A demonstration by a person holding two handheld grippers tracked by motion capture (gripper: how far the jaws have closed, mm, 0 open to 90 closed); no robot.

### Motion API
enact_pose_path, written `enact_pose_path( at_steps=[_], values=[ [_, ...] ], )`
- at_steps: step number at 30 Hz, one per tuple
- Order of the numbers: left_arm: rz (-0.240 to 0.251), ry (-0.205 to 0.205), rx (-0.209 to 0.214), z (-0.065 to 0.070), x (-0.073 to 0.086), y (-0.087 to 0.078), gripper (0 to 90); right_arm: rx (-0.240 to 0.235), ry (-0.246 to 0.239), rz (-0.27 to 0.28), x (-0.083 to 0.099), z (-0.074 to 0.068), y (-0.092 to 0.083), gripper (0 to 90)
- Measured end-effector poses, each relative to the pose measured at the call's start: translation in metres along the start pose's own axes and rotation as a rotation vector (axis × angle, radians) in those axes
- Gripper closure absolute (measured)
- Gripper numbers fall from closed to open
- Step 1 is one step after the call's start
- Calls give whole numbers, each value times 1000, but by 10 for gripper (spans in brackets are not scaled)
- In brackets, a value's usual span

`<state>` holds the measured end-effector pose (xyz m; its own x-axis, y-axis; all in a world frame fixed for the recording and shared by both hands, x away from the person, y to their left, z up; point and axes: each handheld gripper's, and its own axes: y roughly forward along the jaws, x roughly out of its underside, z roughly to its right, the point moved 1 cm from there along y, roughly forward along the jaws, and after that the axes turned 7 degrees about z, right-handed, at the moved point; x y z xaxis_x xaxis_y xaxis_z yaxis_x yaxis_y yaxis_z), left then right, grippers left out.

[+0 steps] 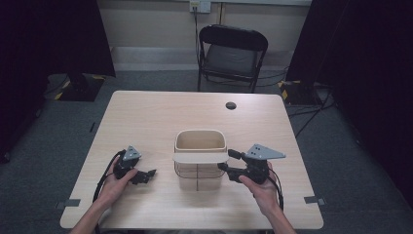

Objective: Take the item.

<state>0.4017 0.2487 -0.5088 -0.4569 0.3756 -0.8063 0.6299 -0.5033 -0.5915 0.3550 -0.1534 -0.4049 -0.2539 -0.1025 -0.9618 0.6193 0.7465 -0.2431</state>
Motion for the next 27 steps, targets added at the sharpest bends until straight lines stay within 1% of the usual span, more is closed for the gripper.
enact_pose_path(
  at_steps=[6, 11, 16, 19, 20, 27],
  values=[
    [1, -4, 0, 0, 0, 0, 83, 0, -3, 2, -1, 1, 1, 400],
    [1, -4, 0, 0, 0, 0, 83, -4, -9, -7, -5, 2, 2, 403],
    [0, -4, 0, 0, 0, 0, 82, -9, -12, -1, -7, 2, 3, 405],
    [-1, 2, 0, 0, 0, 0, 82, -13, -13, -3, -8, 1, 5, 410],
    [0, -4, 0, 0, 0, 0, 82, -13, -13, -3, -8, 1, 5, 410],
    [0, -3, 0, 0, 0, 0, 83, -19, -16, -3, -11, 2, 6, 430]
  ],
)
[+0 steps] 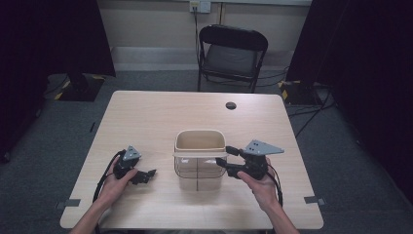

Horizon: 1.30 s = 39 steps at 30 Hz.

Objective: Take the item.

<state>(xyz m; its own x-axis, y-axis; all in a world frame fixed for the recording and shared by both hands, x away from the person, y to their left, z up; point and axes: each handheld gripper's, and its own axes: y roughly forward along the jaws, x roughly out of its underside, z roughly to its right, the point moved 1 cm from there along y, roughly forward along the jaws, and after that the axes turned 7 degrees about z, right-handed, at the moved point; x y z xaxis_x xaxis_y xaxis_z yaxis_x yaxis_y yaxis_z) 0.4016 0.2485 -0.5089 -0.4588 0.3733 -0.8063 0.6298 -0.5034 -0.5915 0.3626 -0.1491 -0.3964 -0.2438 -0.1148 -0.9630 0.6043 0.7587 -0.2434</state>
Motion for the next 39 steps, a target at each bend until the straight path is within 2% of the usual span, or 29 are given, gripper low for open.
enact_pose_path(
  at_steps=[39],
  values=[
    [0, -1, 0, 0, 0, 0, 82, -24, 14, 7, -8, 6, 7, 500]
  ],
)
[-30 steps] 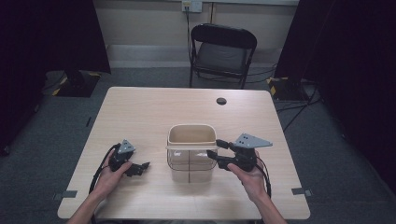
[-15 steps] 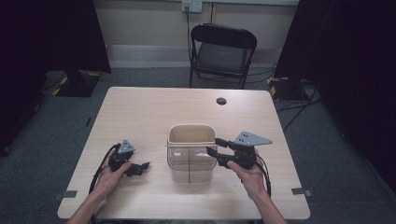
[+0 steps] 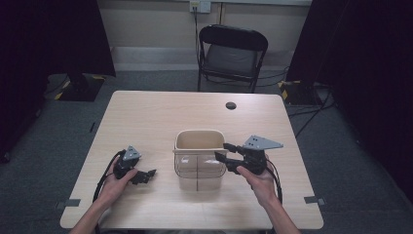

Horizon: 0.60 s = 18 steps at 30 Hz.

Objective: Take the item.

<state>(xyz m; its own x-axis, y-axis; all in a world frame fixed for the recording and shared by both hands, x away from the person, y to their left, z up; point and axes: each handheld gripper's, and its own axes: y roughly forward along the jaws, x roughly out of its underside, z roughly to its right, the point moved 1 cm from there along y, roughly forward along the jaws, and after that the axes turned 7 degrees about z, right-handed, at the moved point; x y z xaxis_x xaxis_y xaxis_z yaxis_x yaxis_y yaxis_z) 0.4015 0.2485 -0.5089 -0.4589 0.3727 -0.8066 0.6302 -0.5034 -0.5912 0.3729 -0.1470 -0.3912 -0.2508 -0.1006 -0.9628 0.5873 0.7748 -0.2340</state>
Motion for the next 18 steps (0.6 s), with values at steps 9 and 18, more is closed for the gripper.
enact_pose_path(
  at_steps=[9, 18],
  values=[
    [0, 0, 0, 0, 0, 0, 82, -6, 10, 3, -1, 2, 3, 508],
    [0, 0, 0, 0, 0, 0, 83, 0, 22, 6, -2, 1, 4, 499]
  ],
)
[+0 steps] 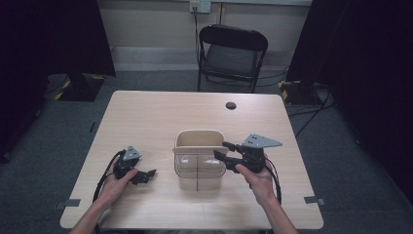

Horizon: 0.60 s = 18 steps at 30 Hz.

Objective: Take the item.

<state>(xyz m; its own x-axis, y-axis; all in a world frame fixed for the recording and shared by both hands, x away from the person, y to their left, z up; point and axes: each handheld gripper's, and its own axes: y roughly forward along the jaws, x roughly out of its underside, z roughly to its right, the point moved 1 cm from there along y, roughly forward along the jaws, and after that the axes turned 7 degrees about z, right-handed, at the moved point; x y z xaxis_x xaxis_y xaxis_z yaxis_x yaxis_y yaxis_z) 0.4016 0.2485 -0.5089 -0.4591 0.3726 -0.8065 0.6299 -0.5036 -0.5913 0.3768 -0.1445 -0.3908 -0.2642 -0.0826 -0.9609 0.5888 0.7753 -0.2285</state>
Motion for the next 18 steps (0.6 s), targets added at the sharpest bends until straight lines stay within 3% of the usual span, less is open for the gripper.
enact_pose_path(
  at_steps=[18],
  values=[
    [-1, 2, 1, 0, 0, 0, 81, 10, 15, 12, -2, 3, 3, 518]
  ],
)
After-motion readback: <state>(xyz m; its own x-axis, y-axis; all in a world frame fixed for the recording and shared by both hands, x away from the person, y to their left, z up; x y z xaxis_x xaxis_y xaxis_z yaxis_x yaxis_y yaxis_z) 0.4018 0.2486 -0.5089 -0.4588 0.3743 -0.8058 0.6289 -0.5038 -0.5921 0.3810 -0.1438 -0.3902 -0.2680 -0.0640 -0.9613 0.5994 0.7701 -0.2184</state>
